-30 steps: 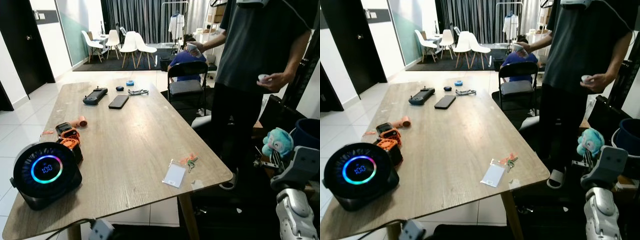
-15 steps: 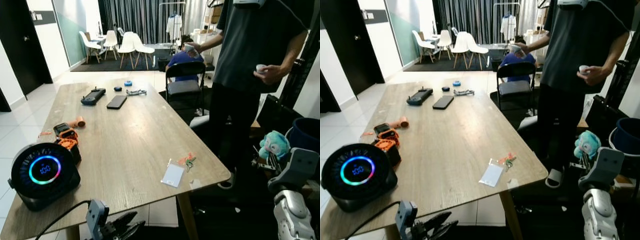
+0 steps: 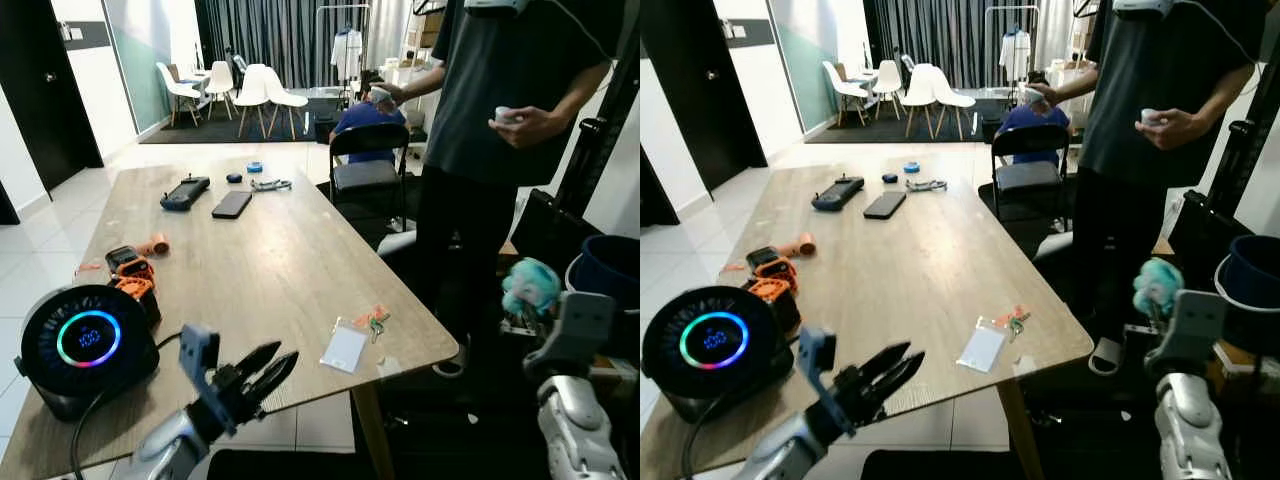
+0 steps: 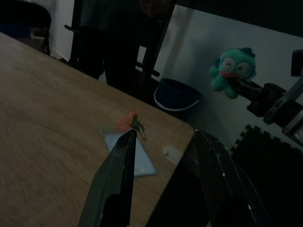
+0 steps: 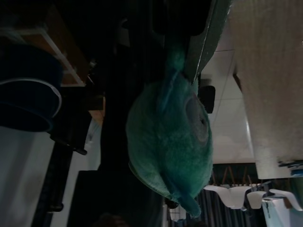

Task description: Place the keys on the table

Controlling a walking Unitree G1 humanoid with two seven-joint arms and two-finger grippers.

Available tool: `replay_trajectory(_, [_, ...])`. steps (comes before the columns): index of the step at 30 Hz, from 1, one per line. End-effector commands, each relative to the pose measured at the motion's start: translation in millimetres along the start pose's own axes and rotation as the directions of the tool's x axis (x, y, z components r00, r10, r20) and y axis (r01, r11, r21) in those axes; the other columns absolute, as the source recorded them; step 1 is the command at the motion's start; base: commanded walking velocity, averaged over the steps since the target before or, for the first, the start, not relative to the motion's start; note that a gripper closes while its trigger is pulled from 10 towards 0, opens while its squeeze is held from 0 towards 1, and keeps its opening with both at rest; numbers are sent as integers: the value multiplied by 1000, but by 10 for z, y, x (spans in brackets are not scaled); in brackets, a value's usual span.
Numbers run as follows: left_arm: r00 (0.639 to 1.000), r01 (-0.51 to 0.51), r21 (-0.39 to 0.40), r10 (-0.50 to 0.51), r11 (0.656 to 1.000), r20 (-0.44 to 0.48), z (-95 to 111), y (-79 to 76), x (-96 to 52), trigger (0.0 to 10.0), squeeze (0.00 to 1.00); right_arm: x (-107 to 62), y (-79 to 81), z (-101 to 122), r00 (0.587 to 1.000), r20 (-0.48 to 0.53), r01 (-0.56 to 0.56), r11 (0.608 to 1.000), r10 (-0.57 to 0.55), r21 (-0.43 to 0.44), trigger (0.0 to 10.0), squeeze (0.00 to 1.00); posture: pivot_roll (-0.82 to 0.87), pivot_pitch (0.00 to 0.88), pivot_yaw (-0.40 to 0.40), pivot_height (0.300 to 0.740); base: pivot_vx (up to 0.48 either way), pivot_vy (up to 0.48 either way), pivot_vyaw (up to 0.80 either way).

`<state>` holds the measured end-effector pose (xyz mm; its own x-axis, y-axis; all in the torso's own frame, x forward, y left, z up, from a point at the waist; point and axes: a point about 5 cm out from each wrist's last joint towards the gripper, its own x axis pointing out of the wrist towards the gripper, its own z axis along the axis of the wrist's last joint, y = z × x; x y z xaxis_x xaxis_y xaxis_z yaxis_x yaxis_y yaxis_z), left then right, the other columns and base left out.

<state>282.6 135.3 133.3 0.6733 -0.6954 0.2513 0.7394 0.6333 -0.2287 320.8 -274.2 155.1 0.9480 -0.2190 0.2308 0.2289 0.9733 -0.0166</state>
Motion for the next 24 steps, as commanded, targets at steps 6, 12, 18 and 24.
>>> replay_trajectory(6, [997, -76, 157, 78, 985, -10, -5, 5, 100, 10000, 0, 86, 372, 69, 994, 19, -111, 994, 111, -9, 10000, 0, 22, 63, 30, 740, 0, 0, 0])
replay_trajectory(12, [991, -130, 238, 132, 963, 7, 31, 35, 141, 10000, 0, 101, 541, 81, 988, 28, -151, 988, 152, -6, 10000, 0, 43, 69, 51, 740, 0, 0, 0])
replay_trajectory(18, [991, -128, 282, 131, 951, 8, 91, 28, 197, 10000, 0, 77, 591, 47, 988, 26, -150, 989, 150, 2, 10000, 0, 71, 71, 74, 740, 0, 0, 0])
replay_trajectory(24, [990, -137, 317, 143, 938, 5, 95, 46, 213, 10000, 0, 53, 633, 12, 988, 20, -151, 989, 151, 2, 10000, 0, 85, 70, 86, 740, 0, 0, 0])
